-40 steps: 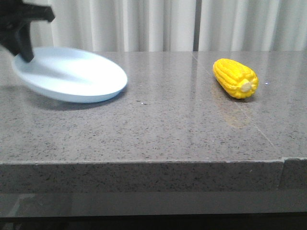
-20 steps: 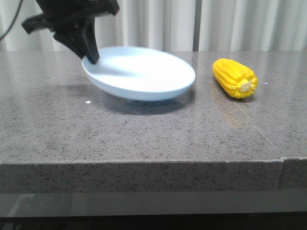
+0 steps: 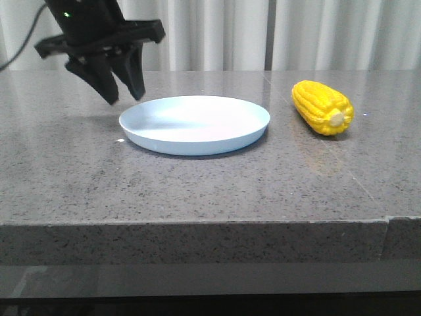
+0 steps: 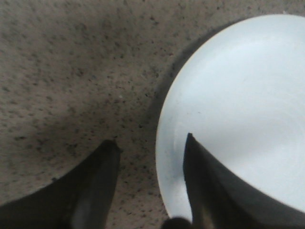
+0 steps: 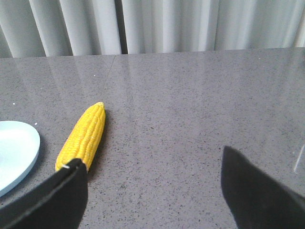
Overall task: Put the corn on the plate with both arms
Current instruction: 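Push the plate with the left gripper toward the corn cob, then lift the left gripper away from the plate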
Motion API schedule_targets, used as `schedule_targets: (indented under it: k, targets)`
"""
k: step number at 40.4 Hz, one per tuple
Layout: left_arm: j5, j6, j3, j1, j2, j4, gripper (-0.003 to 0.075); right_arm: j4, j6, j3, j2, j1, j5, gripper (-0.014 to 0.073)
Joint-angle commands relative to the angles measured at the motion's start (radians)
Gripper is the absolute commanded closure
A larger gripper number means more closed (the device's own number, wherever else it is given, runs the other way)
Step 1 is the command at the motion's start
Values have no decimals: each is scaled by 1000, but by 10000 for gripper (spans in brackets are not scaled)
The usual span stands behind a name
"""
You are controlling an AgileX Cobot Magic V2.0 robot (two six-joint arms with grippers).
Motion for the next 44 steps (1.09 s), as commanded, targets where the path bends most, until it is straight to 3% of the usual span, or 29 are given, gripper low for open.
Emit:
schedule_targets:
  k: [1,10,16,28,36,44]
  targets:
    - [-35,-2,-35,-5,-128,63,390,-6,-5,-35,12,-5,-78,-9]
    - [-41,-124,61,7,-287,295,614,-6,-5,-35,12,-5,-78,-9]
    - [-77,-137,198,58,-394,305,736,-6,-5,-35,12,-5,-78,-9]
    - [-226,-137,538,191,-667,298,741,-6,-5,-35,12,-5,-78,-9]
    - [-459,-137,786,193,-930,268,741,-6,-5,-35,12,-5,-78,-9]
    - [-609,-131,989,193,-1207,280,741,-6,-5,-35,12,-5,-78,-9]
